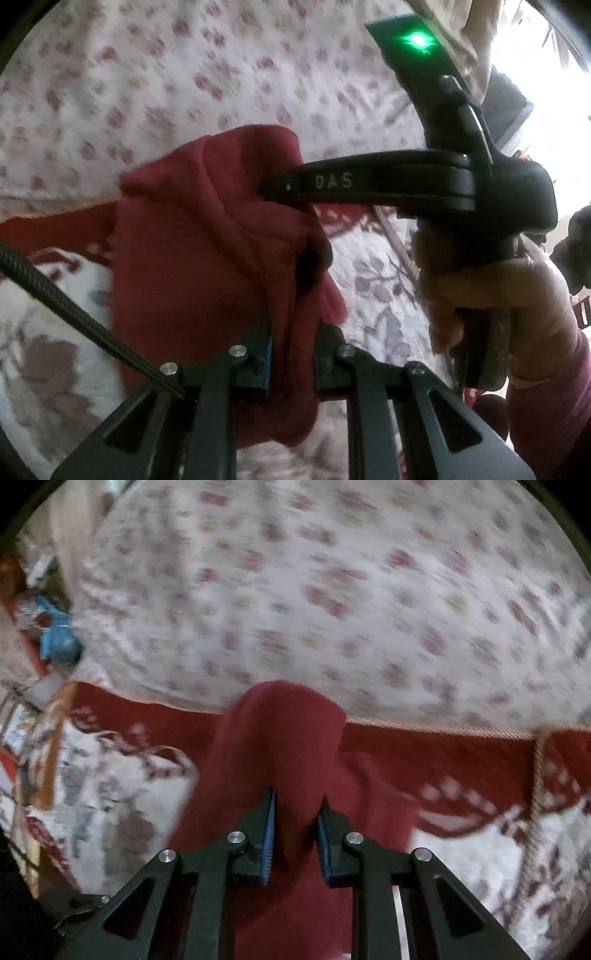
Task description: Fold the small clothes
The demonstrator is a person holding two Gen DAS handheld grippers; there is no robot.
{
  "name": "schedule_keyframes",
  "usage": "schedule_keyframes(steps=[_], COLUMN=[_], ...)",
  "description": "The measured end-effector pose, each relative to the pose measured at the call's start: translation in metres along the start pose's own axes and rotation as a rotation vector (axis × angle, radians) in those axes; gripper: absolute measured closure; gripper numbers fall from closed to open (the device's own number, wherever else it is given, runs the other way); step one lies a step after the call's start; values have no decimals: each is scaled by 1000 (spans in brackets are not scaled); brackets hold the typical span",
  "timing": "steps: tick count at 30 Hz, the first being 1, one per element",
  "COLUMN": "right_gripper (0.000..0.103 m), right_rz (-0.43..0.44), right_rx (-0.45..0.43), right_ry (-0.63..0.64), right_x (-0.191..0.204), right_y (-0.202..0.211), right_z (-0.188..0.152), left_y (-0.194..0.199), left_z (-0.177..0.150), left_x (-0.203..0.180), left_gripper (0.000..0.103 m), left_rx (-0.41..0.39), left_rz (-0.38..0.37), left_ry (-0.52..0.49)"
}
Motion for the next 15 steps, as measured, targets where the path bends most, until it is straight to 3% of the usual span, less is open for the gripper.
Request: schedule_keyframes(steps=[1,6,8,10,12,13,14,15], right_gripper=[87,88,88,85,61,43,34,31], right_rz=[-31,-64,-78,-66,-44,-15,28,61], right_rx=[15,84,75,54,31,17,0,-16], right_ry=[-8,-81,-68,-91,-130,-156,-184,-206], right_x=[-12,-43,-40,-39,-39,-39,-38,-39], right_y=[-6,-48,-53,-43,-24,-12,3,16], right_z=[-5,-29,-31,-28,-28,-30,-35,-40], left_y=[-10,-38,-28,-6,27,38,50,59], left_z=[-3,-15,-18,-19,-21,-23,-24,-26], left_x=[-2,1,2,7,19,26,34,45], left_gripper=[88,84,61,48,43,39,37,37], left_rx=[18,48,53,53,10,-13,-40,-68], left_rz=[-1,-15,-57,-88,-71,-48,-7,69], left_ry=[5,39,38,21,-13,-34,-57,-86])
Point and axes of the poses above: each gripper's, at about its wrist camera, not at the fingertips, and y roughly against the way its jaws point, x to its left, z to its top, the point moved 3 cm from there along -y, roughly the way its jaws point, and after that the axes turned 8 degrees about -x, right-handed, at the moved point
